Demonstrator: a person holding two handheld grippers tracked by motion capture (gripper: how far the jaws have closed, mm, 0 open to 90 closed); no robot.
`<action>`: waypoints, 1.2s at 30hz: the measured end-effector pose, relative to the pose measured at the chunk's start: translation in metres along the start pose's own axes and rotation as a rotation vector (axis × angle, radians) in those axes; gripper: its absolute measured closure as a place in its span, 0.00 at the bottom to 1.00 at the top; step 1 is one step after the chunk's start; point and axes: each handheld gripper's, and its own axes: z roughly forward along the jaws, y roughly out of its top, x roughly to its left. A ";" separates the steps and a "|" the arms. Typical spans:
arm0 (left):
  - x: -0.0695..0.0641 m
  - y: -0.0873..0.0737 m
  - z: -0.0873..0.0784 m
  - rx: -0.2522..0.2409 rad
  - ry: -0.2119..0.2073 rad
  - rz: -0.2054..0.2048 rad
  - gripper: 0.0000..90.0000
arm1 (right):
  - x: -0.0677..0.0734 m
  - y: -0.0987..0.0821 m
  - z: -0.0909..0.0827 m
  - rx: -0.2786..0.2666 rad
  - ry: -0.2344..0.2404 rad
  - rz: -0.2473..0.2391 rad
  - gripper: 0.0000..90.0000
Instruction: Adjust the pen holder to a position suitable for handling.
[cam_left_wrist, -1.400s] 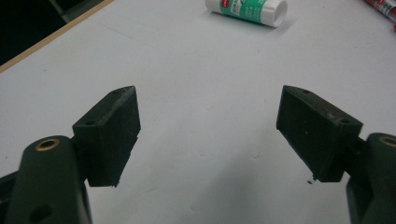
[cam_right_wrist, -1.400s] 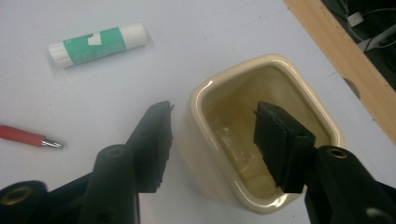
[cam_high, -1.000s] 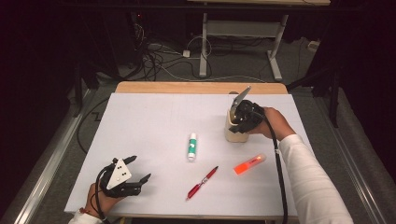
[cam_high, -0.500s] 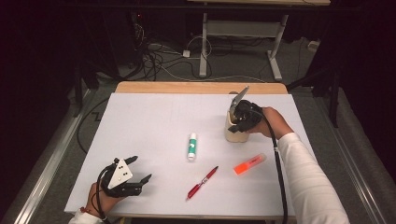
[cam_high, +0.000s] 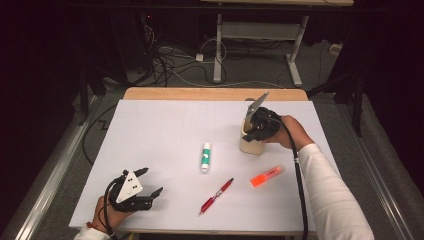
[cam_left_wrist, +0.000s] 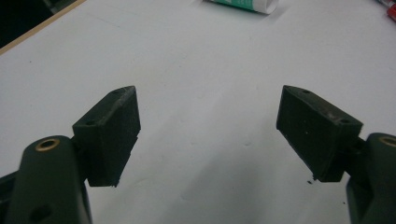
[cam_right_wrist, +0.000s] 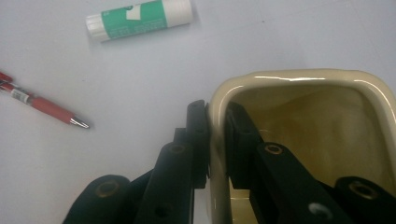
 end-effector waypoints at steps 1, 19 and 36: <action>0.000 0.000 0.000 0.000 0.000 0.000 0.23 | 0.000 0.000 0.000 0.000 0.000 0.000 0.92; -0.001 0.000 0.003 0.008 -0.013 0.002 0.23 | 0.009 0.010 0.006 -0.082 0.094 -0.077 0.93; -0.003 0.000 0.003 0.012 -0.014 0.008 0.23 | 0.030 0.024 0.012 -0.105 0.112 -0.200 0.89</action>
